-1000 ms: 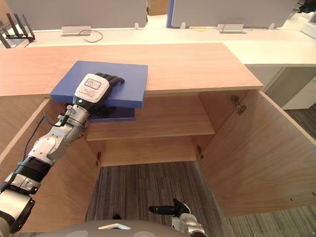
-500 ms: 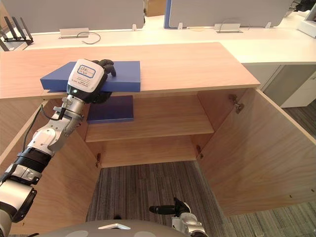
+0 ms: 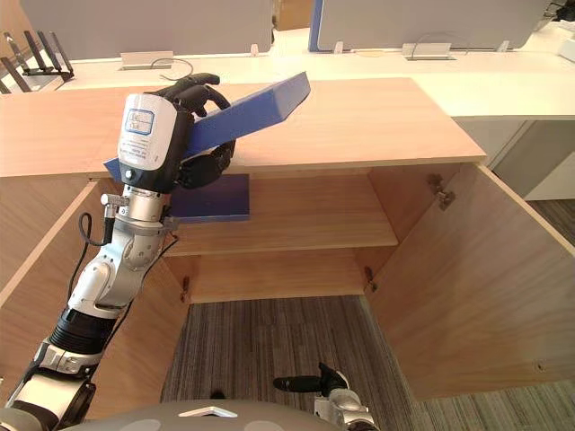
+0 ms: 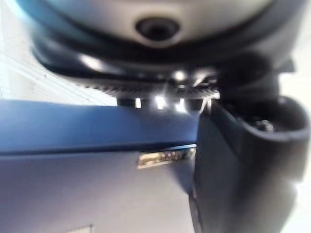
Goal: Walk over to the cabinet, pick up the folder, carry it to the office cabinet, place the folder inside the office cabinet, then close the office cabinet door
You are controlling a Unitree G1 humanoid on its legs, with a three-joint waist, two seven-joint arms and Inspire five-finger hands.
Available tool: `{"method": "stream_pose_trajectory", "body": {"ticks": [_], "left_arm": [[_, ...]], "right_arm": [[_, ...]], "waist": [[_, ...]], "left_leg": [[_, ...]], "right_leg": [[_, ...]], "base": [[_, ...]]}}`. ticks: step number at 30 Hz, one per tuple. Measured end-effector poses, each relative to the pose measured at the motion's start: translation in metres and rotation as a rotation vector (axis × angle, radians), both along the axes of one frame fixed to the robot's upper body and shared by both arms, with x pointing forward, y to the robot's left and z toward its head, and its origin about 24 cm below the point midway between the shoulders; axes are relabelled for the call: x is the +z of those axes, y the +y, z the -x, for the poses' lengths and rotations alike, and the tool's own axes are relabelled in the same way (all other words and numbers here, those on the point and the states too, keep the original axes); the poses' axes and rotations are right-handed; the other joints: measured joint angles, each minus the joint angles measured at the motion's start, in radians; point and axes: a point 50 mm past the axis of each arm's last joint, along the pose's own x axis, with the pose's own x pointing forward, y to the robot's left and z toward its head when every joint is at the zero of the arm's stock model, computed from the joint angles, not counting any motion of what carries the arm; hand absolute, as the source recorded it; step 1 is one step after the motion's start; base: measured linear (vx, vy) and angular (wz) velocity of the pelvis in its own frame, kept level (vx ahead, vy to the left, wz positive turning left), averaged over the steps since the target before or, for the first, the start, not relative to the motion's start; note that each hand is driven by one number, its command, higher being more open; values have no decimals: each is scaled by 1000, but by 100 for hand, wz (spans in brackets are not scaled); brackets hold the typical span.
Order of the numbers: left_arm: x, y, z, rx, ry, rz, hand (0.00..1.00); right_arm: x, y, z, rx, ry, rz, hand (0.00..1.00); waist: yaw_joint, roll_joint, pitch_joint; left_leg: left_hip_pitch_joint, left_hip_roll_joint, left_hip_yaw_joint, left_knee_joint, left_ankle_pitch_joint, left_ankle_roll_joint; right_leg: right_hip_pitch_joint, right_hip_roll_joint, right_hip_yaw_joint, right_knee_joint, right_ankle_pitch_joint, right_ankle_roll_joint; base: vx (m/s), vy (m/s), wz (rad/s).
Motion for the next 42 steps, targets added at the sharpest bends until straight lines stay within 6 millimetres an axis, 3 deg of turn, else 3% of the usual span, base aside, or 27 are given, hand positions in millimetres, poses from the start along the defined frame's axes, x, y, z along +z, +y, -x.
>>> {"method": "stream_pose_trajectory", "body": {"ticks": [11,17,29,37,42], "left_arm": [[7,1,3,-13,-23,124,0],[27,4,19,-95,-110,388,0],[38,25,23,-205,-98,744,0],[57,31,42,-697,-126,1069,0],[57,33,42,-913,-96,1220,0]], "right_arm": [[-1,0,2,-2,7,1,100],[-2,0,5,-13,20,13,100],[-3,1,8,-51,29,1,100],[-3,2,10,-44,34,-21,100],[-3,3,9,-13,33,-17,100]], "waist": [[9,-3,-2],[23,-6,-9],[27,-11,-33],[33,-17,-39],[39,-14,-43]], "left_leg": [[-6,-3,2,1,7,9],[-6,-2,2,1,7,9],[-3,0,12,0,10,14],[-5,-1,12,0,10,14],[-5,0,15,0,10,14]], "right_leg": [[-12,-1,5,12,1,1],[-11,0,7,12,1,1],[-13,0,15,13,8,3],[-13,0,15,10,8,4],[-16,0,18,11,9,5]], "base": [[-30,-11,0],[0,0,0],[-39,-14,-2],[0,0,0],[0,0,-2]]}}
